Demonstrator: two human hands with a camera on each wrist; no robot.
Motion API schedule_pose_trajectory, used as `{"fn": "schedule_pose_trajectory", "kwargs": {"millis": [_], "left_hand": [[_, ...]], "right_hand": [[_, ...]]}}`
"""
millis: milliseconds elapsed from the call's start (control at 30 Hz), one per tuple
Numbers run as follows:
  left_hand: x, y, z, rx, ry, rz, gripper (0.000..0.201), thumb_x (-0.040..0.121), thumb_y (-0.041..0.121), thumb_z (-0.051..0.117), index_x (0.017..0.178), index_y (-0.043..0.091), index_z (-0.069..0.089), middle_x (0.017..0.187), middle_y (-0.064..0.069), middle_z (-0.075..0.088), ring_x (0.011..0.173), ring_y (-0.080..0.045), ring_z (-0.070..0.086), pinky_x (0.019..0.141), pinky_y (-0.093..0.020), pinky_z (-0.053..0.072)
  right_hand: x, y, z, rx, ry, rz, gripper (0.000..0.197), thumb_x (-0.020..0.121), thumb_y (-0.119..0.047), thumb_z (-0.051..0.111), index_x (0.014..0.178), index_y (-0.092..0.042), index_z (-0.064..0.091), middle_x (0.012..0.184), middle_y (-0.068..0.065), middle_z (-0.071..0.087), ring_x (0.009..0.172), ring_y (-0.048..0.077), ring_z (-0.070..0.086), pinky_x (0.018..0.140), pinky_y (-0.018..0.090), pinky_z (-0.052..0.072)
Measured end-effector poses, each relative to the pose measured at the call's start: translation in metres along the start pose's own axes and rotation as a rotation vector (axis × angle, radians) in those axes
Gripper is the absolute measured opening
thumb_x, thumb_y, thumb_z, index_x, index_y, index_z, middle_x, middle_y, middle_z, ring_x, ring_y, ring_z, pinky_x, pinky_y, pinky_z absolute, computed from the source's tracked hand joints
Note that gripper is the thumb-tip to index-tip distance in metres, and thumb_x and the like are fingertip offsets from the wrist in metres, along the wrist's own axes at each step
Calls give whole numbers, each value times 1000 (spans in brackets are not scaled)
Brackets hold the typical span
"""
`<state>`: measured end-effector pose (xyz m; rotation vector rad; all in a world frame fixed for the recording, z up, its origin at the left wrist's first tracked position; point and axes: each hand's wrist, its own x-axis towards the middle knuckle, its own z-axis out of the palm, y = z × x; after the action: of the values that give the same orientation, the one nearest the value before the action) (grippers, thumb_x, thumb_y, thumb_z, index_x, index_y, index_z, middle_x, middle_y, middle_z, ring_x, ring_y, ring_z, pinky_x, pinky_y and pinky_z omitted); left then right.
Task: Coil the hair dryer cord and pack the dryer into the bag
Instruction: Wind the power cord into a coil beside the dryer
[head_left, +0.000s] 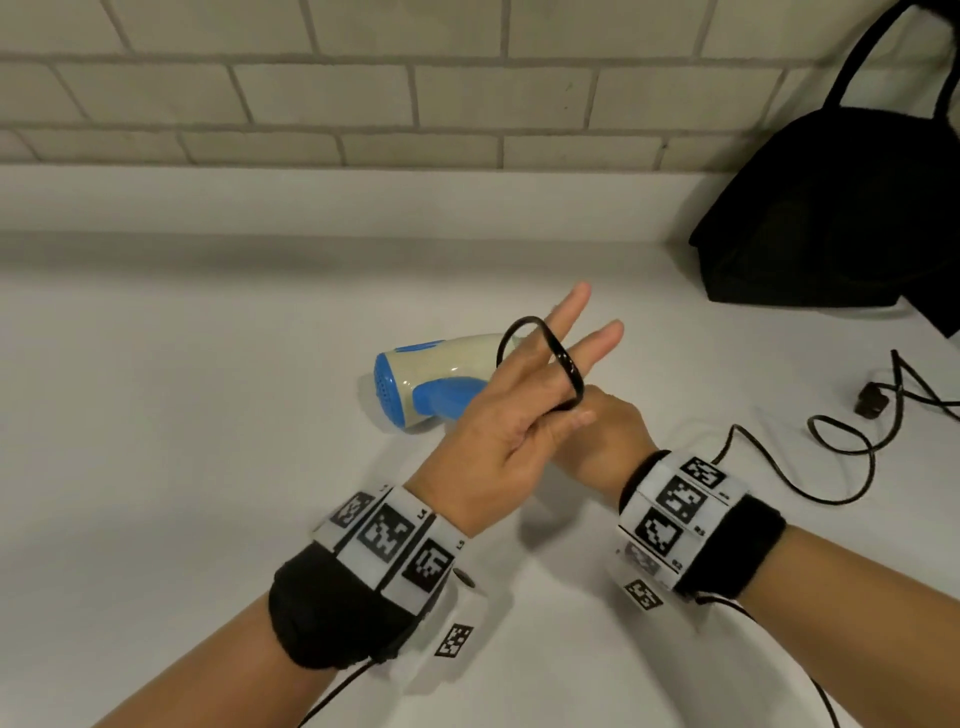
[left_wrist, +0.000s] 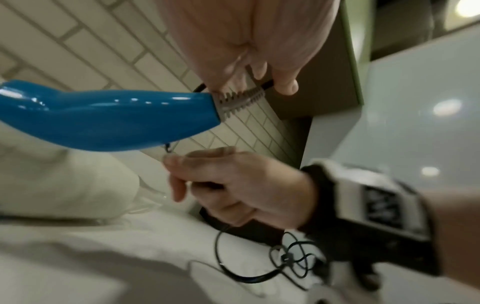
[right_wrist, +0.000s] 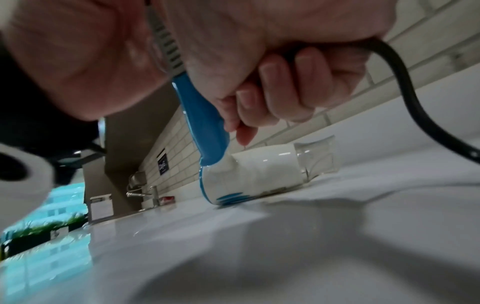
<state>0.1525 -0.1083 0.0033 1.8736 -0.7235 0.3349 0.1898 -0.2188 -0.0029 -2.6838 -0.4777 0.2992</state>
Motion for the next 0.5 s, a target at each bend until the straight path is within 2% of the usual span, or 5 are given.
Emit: {"fn": "schedule_pose_trajectory", "kwargs": {"millis": [67,267,367,433,500], "left_hand": [[1,-4,2,39,-37,-42,45,92,34,33,135,35,21,148,22,4,138,9,2,111,-8,7],[-18,-7,13,213,-270,-114,56,90,44,26,133,49,-10,147,14,-17,129,23,-7,100,5,13],[-32,-5,15,293,-369,-160,65,86,30,21,134,43,-21,146,11,-19,131,14,-7,105,2,7],[-40,-6,14,290,-464,-259,65,85,23,25,128,40,-20,150,12,3,129,12,13,107,-3,16],[-46,-7,14,307,-538,-320,67,82,19,27,139,34,-6,130,0,49,106,-8,50,95,-18,38]], "right_hand": [[-10,4,1,-106,0,-63,26,91,-25,34,81,-17,55,83,9,62,83,32,58,65,33,38],[-36,16,-4,-207,-73,-145,23,90,-26,33,86,-18,54,69,1,53,71,26,51,62,29,32],[-45,22,-5,-188,-119,-209,27,91,-32,32,98,-21,56,87,6,64,80,27,56,64,30,33],[-51,24,-8,-154,-156,-257,28,91,-36,33,104,-26,56,99,5,66,91,27,58,67,30,35],[-56,22,-15,-106,-204,-320,24,92,-34,37,104,-26,56,102,1,65,93,24,57,70,31,37]]}}
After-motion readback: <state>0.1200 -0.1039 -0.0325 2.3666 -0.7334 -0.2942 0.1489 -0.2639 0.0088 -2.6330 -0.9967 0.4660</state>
